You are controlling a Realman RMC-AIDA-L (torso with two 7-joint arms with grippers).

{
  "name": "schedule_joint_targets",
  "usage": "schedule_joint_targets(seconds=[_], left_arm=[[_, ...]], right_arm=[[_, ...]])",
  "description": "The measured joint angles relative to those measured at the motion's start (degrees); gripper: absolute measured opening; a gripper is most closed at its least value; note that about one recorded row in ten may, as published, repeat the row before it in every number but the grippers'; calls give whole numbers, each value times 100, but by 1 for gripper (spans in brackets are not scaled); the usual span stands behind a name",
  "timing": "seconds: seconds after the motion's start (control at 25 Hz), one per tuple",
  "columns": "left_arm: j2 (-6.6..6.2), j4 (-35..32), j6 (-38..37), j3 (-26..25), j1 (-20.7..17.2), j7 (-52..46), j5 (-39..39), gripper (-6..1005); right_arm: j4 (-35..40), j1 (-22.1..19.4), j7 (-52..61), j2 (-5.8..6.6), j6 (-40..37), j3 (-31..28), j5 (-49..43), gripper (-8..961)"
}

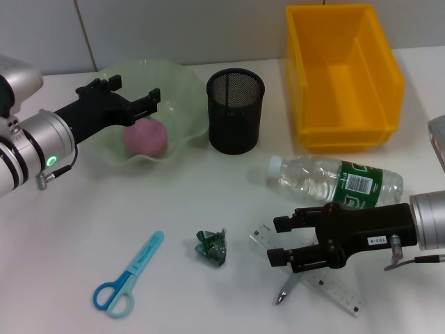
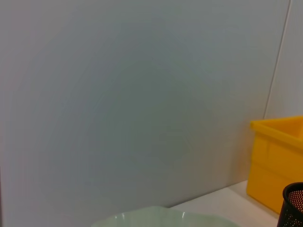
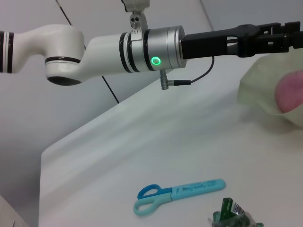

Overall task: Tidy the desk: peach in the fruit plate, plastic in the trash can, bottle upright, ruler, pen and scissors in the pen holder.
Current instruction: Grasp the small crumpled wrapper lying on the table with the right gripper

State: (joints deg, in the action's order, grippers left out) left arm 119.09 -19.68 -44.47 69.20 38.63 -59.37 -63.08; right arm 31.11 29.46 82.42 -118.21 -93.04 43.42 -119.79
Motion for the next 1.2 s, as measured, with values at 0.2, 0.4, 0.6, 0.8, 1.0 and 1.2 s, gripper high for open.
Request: schedule_joint_targets(seconds=[0.2, 0.4, 0.6, 0.8, 1.0, 1.2], left_arm=[[-12, -34, -216, -57, -43, -34, 8, 862], [-59, -268, -1027, -61, -244, -398, 55, 876], [-154, -804, -2292, -2, -680, -1135, -79, 876], [-304, -946, -3383, -9, -914, -1714, -304, 876], [-415, -950, -4208, -23, -1096, -2054, -641, 876], [-430, -957, -4610, -15, -1171, -2087, -1508, 876]], right_arm=[[0, 6, 8, -1, -4, 0, 0, 767], [0, 7, 9, -1, 8, 0, 0, 767], [11, 7, 12, -1, -1, 0, 14, 767], [38, 9, 14, 0, -14, 0, 38, 766], [32, 66, 17, 0, -34, -1, 44, 766], [32, 135, 59, 0, -45, 0, 44, 766]])
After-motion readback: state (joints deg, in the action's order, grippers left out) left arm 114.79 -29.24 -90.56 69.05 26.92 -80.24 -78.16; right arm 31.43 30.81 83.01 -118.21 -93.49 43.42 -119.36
